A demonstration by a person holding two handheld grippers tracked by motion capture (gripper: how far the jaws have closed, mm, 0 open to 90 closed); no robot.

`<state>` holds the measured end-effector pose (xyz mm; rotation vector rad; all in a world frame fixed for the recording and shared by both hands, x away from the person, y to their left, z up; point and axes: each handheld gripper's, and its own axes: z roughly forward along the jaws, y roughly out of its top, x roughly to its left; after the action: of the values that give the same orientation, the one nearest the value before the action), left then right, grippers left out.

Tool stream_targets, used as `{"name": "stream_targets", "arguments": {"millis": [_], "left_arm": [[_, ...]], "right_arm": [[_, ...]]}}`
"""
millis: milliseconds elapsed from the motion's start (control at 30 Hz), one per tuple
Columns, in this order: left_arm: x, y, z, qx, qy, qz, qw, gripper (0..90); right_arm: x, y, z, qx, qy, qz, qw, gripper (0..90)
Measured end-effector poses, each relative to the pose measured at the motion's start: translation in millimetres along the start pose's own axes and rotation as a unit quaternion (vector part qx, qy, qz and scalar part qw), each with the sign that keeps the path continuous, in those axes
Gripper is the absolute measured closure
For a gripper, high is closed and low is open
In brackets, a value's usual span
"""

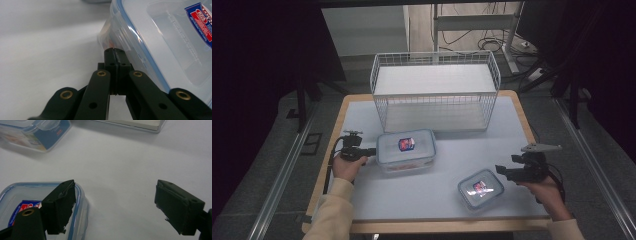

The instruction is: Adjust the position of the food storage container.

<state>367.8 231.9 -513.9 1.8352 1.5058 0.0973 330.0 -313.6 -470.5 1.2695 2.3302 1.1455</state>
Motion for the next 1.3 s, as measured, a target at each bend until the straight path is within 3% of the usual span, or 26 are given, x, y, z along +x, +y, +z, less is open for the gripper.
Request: {"name": "stream_targets", "arguments": {"millis": [567, 900, 1167, 1300], "left_arm": [[-55.6, 21.0, 42.1, 0.015, -0.039, 0.038, 0.9984, 90.0], [-65.5, 22.9, 49.9, 0.013, -0.044, 0.043, 0.998, 90.0], [-63.1, 19.5, 43.1, 0.003, -0.055, 0.044, 0.9975, 90.0], [-65.5, 8.6, 18.7, -0.017, -0.057, 0.05, 0.9969, 90.0]], "right_arm": [[-0.8, -1.0, 1.6, 0.007, 0.001, 0.0, 1.0, 16.9], [-0.9, -1.0, 2.2, 0.007, 0.001, 0.0, 1.0, 17.0], [0.2, -1.4, 2.2, 0.006, 0.001, 0.0, 1.0, 16.9], [1.9, -0.8, 2.3, -0.001, 0.004, -0.005, 1.0, 16.3]]}}
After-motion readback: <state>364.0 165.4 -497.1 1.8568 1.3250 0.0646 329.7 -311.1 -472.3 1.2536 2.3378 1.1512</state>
